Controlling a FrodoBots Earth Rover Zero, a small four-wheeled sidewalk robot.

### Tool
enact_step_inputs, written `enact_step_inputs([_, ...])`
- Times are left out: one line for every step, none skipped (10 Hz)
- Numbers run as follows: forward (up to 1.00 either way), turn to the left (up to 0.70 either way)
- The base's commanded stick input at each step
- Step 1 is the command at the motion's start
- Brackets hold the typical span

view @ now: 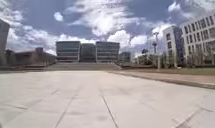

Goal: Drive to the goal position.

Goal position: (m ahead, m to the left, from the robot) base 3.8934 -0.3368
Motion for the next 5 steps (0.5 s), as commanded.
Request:
enact_step_inputs([1.00,0.05])
enact_step_inputs([1.00,0.05])
enact_step_inputs([1.00,0.05])
enact_step_inputs([1.00,0.05])
enact_step_inputs([1.00,0.05])
